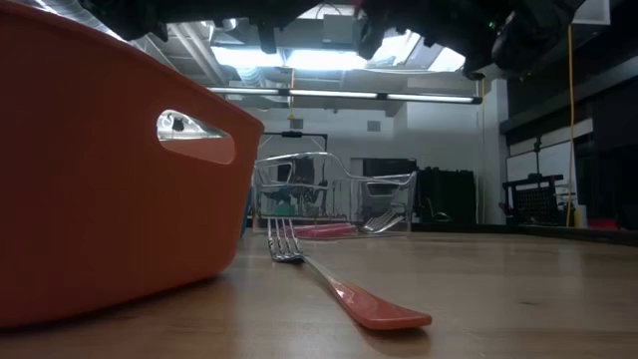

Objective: Sort silverware by color (type)
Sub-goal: Put the pink fork into the transparent bin

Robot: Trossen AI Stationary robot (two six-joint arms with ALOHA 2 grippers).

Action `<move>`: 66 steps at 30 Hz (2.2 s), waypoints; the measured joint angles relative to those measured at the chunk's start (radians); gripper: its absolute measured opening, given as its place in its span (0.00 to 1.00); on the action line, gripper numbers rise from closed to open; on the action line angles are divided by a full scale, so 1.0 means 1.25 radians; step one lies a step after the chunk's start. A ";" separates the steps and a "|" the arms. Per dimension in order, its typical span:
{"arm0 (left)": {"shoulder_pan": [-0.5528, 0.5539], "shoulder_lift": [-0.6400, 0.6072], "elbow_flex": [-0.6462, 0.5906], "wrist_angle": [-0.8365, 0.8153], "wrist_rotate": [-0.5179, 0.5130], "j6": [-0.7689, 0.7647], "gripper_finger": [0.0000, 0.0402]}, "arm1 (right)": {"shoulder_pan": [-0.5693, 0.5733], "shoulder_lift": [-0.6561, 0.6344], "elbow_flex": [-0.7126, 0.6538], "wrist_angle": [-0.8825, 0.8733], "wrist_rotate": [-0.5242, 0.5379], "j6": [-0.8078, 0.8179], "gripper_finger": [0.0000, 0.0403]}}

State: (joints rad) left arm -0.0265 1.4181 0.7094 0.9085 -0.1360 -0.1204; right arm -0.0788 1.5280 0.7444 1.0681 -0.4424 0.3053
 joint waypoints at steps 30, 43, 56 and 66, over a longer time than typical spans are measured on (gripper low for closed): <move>0.002 0.000 -0.001 0.019 -0.011 0.000 0.16 | 0.000 -0.044 0.000 -0.169 0.172 -0.085 0.01; 0.002 0.000 -0.001 -0.002 -0.013 -0.006 0.16 | 0.001 -0.042 0.000 -0.164 0.172 -0.085 0.01; 0.002 0.000 -0.001 0.001 -0.027 -0.006 0.16 | 0.001 -0.042 0.000 -0.162 0.171 -0.085 0.01; 0.001 0.000 -0.001 0.005 -0.048 -0.006 0.16 | 0.001 -0.017 0.000 -0.148 0.150 -0.083 0.01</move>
State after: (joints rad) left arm -0.0252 1.4185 0.7082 0.9142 -0.1963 -0.1284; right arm -0.0780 1.5064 0.7444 0.8825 -0.2546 0.2009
